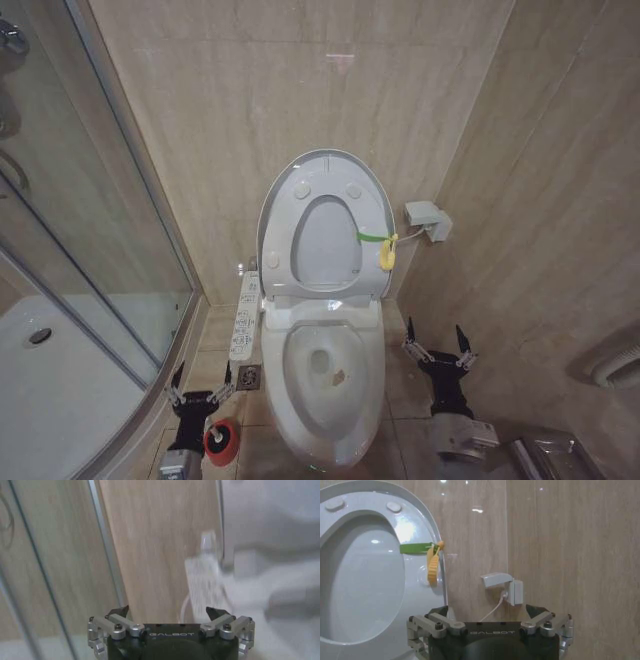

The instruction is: Open the toilet lid, clean the toilet bowl with a toilet brush, close the toilet lid, and flush.

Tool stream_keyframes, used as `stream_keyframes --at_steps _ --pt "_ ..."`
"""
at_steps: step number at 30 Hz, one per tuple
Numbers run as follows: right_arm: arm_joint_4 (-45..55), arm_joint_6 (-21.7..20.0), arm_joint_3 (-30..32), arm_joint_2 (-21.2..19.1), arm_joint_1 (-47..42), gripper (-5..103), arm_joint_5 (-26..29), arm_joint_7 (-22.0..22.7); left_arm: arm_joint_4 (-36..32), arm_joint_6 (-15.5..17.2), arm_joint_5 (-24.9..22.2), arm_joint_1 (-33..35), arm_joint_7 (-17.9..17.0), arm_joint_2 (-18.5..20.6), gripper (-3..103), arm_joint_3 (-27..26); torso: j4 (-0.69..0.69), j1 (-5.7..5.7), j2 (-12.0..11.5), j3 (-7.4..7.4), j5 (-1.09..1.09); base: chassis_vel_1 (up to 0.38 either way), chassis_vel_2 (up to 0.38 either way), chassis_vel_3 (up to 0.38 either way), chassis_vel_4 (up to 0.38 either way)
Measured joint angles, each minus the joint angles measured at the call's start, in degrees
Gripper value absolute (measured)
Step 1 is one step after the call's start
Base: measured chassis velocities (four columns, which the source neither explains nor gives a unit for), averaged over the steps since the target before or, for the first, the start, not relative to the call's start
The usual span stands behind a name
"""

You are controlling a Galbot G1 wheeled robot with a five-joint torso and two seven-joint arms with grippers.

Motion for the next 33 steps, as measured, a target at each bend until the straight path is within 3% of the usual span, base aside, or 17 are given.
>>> stream_keyframes --at_steps 4,12,22,33 --pt "0.0 0.0 0.0 0.0 0.01 100 0.0 0.0 6.77 -1.87 0.02 -1.51 -0.9 -0.8 100 0.94 0.0 0.01 0.0 0.0 0.0 0.0 0.0 0.0 0.0" --pt "0.0 0.0 0.0 0.0 0.0 100 0.0 0.0 14.05 -3.64 0.33 -3.85 -1.44 -2.24 98 1.74 -0.01 0.0 0.0 0.0 0.0 0.0 0.0 0.0 0.0" --pt "0.0 0.0 0.0 0.0 0.0 100 0.0 0.0 19.81 -6.65 1.04 -5.24 -3.42 -3.27 96 1.66 -0.01 0.01 0.0 0.0 0.01 0.0 0.0 0.0 0.0" --pt "0.0 0.0 0.0 0.0 0.01 100 0.0 0.0 24.33 -7.81 2.25 -6.42 -4.75 -4.24 96 1.5 -0.01 0.0 0.0 0.0 0.01 0.0 0.0 0.0 0.0"
